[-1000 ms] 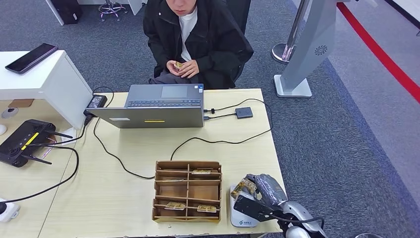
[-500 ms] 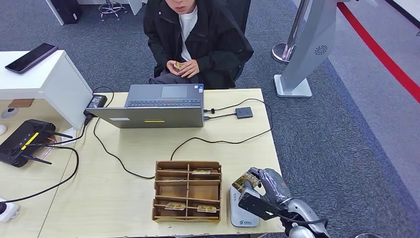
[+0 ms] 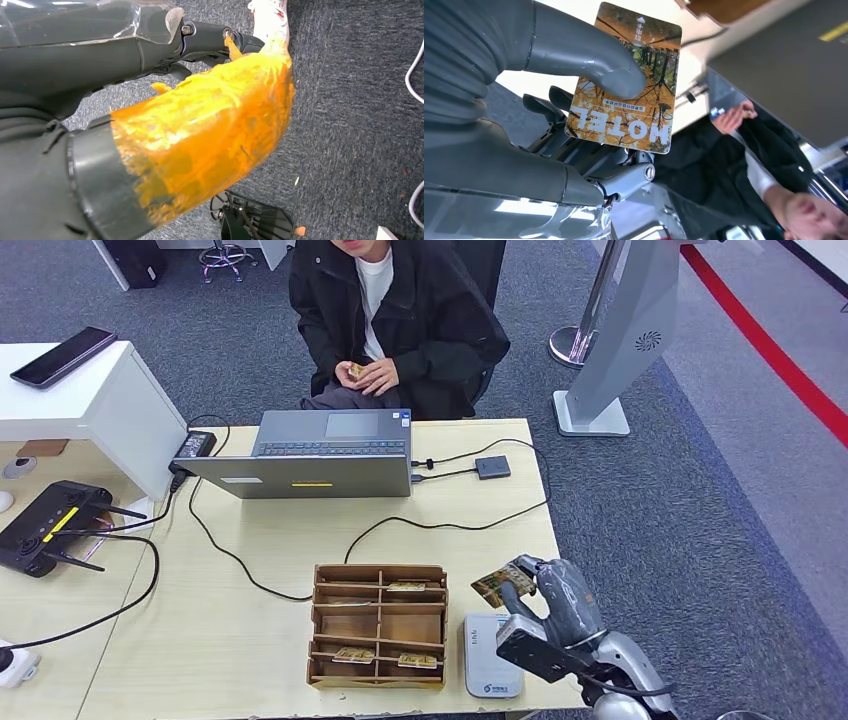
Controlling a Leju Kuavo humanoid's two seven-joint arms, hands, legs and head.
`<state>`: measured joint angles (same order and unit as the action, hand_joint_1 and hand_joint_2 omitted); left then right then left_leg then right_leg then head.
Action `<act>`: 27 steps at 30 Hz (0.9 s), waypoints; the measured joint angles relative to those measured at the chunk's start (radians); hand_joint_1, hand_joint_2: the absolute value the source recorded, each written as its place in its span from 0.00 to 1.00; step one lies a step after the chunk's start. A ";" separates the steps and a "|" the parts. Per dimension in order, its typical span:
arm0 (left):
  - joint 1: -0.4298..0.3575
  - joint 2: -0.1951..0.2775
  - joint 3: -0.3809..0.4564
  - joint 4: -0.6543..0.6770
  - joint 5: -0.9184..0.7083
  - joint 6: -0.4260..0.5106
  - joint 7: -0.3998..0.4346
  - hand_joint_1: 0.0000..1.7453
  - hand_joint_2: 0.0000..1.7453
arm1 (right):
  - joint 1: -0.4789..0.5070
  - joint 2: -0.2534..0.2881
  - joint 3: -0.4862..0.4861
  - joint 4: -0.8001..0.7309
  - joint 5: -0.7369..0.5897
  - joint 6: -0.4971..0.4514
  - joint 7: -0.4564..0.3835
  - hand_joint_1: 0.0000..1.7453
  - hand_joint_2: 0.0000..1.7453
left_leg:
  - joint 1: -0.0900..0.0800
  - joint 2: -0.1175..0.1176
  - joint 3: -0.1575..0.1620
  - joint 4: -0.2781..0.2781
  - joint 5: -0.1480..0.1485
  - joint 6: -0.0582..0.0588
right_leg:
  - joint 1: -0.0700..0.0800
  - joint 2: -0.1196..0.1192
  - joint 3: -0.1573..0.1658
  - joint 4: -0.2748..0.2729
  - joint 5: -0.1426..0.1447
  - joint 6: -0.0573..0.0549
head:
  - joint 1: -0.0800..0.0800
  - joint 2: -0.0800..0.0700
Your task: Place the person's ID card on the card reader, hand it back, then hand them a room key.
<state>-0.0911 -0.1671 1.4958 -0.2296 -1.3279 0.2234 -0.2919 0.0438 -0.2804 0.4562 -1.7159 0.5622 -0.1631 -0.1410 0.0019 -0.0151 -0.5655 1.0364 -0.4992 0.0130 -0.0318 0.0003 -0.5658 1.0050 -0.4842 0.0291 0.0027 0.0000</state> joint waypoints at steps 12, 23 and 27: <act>0.000 -0.001 -0.001 0.000 -0.004 0.000 -0.002 0.00 0.00 | -0.012 0.008 -0.018 -0.056 0.000 -0.049 -0.038 1.00 1.00 | 0.000 0.000 0.000 0.000 0.000 0.000 | 0.000 0.000 0.000 0.000 0.000 0.000 | 0.000 0.000; -0.001 -0.004 -0.021 0.000 -0.020 0.000 -0.003 0.00 0.00 | -0.087 0.033 -0.022 -0.063 0.013 -0.087 -0.070 1.00 1.00 | 0.000 0.000 0.000 0.000 0.000 0.000 | 0.000 0.000 0.000 0.000 0.000 0.000 | 0.000 0.000; -0.002 -0.004 -0.032 0.000 -0.035 -0.003 -0.003 0.00 0.00 | -0.152 0.047 -0.016 -0.055 0.043 -0.115 -0.070 1.00 1.00 | 0.000 0.001 0.000 0.000 0.000 0.000 | 0.000 0.001 0.000 0.000 0.000 0.000 | 0.000 0.000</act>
<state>-0.0935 -0.1714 1.4636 -0.2296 -1.3624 0.2209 -0.2949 -0.1079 -0.2333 0.4404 -1.7705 0.6056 -0.2778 -0.2109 0.0019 -0.0142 -0.5655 1.0364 -0.4990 0.0130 -0.0318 0.0012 -0.5655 1.0053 -0.4838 0.0289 0.0030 0.0000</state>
